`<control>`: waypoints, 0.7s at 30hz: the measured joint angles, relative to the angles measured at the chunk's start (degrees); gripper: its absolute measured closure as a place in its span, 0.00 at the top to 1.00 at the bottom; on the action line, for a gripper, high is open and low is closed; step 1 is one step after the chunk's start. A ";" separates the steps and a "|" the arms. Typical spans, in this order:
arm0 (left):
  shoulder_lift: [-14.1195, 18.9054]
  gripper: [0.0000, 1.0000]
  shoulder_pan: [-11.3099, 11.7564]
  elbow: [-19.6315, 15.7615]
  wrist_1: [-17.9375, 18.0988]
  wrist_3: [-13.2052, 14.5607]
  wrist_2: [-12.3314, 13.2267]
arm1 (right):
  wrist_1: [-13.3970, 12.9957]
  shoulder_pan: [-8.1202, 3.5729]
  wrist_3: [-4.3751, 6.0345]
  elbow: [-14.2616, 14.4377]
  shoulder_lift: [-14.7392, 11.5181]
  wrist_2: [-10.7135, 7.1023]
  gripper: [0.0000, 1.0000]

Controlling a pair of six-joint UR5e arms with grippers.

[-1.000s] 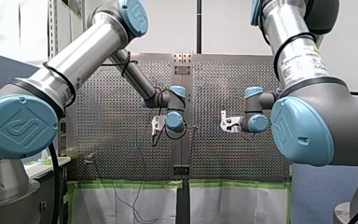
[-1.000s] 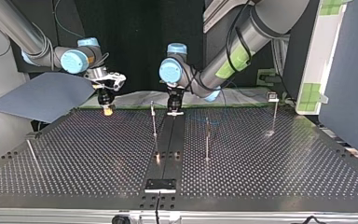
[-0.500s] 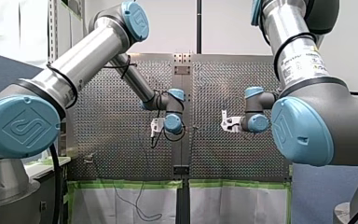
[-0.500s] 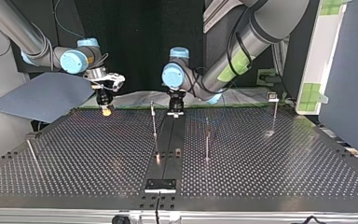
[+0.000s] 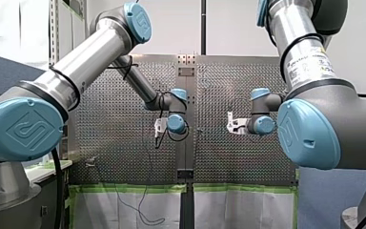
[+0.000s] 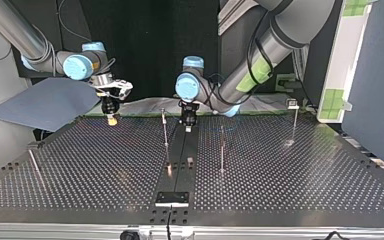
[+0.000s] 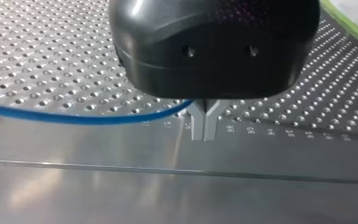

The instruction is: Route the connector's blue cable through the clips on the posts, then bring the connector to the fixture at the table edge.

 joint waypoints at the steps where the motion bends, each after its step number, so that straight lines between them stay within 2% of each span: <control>1: 0.00 0.00 0.07 0.09 -0.06 -0.13 0.15 | 0.03 -0.01 0.02 -0.07 0.01 0.00 0.00; 8: -0.02 0.00 0.68 0.50 -0.13 -1.36 1.02 | -0.01 -0.04 0.27 -0.25 0.06 -0.02 0.00; 15: -0.01 0.00 1.26 0.63 -0.06 -3.44 3.30 | -0.17 -0.16 0.49 -0.32 0.12 -0.14 0.00; 21: -0.73 0.00 1.31 1.11 -0.36 -3.66 3.79 | -0.34 -0.17 0.50 -0.43 0.14 -0.22 0.00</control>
